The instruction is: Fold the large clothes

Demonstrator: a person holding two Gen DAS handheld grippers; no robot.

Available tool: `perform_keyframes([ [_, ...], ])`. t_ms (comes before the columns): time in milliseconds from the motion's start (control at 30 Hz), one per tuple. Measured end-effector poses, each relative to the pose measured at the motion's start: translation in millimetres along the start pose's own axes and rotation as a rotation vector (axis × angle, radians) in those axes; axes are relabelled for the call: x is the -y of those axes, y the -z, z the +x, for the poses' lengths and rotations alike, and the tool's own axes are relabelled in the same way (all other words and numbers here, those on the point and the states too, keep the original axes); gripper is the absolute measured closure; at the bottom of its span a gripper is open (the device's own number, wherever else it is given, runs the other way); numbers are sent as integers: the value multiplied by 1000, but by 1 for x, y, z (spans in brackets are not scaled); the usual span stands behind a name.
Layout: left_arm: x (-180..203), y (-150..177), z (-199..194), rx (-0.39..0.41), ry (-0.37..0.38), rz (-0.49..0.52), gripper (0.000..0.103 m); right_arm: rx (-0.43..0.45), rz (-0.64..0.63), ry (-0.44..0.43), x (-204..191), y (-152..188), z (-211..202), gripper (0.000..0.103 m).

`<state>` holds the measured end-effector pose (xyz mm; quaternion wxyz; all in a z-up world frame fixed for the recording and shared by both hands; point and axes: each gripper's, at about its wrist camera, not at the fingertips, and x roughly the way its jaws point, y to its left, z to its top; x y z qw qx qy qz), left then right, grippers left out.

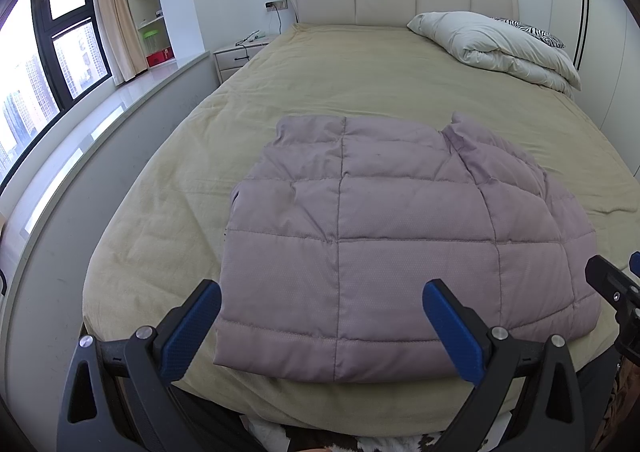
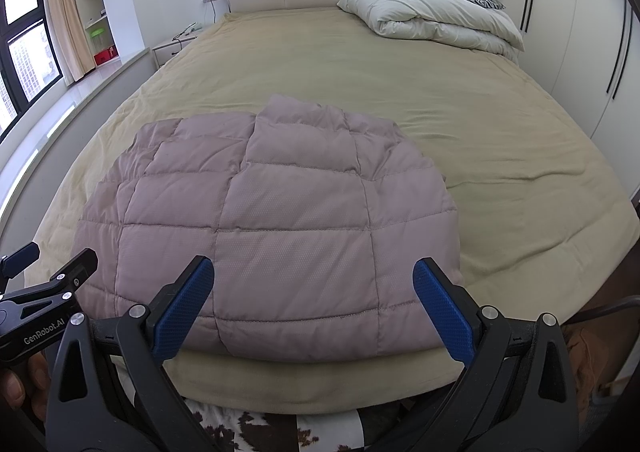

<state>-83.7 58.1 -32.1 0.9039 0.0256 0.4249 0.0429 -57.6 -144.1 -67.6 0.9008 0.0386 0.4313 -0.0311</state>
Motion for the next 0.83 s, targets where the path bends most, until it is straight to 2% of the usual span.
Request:
perform_keyframes([
  [833,-2,2,1,4,21,3,0,-10,0,-2,0,5,2,1],
])
